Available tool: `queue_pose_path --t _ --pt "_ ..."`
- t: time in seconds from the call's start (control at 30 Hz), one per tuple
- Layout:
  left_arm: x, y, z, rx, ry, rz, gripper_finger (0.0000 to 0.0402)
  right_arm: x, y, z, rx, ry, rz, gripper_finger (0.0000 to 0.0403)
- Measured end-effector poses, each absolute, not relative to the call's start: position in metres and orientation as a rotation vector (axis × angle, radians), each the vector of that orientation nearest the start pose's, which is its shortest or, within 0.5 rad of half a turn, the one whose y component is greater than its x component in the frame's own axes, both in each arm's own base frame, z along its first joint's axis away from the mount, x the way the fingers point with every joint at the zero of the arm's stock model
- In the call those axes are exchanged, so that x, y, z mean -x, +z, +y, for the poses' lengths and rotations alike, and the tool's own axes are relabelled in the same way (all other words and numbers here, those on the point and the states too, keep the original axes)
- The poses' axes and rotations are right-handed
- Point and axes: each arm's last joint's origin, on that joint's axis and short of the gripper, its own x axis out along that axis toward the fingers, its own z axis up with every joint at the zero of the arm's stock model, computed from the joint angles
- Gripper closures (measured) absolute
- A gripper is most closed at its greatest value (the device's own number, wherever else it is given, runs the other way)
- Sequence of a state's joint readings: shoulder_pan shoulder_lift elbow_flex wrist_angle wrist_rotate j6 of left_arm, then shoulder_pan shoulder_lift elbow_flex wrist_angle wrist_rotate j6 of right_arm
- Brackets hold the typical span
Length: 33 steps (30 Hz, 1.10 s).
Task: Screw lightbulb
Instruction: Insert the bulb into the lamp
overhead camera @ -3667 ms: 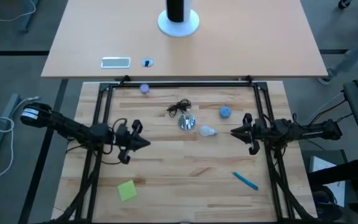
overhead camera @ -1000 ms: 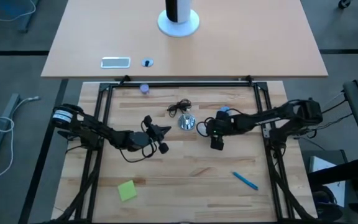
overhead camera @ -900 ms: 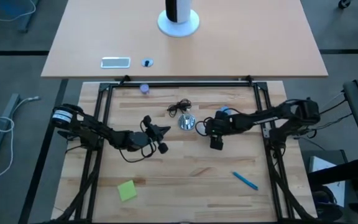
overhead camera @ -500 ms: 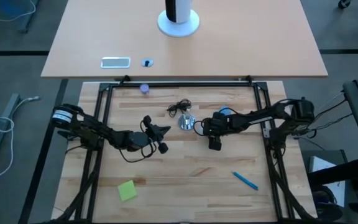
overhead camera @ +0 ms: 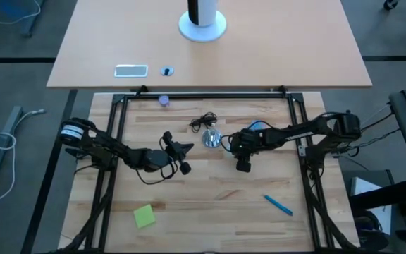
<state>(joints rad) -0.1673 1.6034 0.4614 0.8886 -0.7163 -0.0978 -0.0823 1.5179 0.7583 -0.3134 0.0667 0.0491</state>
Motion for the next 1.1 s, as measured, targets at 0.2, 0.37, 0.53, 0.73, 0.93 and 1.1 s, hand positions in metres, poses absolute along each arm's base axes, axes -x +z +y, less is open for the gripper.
queue_pose_path --t 0.2,0.37,0.53,0.73,0.93,1.1 --pt "-0.271 0.149 -0.028 0.026 0.552 0.178 0.0401 -0.267 0.192 -0.016 -0.095 -0.139 0.662 0.0288" --pt "-0.271 0.151 -0.037 0.090 0.500 0.146 0.0401 -0.258 0.201 -0.026 -0.114 -0.159 0.233 0.0288" --pt "-0.274 0.169 -0.034 0.005 0.498 0.006 0.0401 -0.248 0.186 -0.043 -0.144 -0.212 -0.026 0.0288" --pt "-0.271 0.197 -0.024 -0.121 0.554 -0.191 0.0401 -0.252 0.164 -0.052 -0.175 -0.205 -0.189 0.0288" --pt "-0.273 0.209 -0.006 -0.173 0.530 -0.264 0.0401 -0.276 0.132 -0.058 -0.178 -0.244 -0.138 0.0288" --pt "-0.275 0.209 0.026 -0.186 0.486 -0.271 0.0401 -0.296 0.124 -0.065 -0.101 -0.283 -0.128 0.0288"
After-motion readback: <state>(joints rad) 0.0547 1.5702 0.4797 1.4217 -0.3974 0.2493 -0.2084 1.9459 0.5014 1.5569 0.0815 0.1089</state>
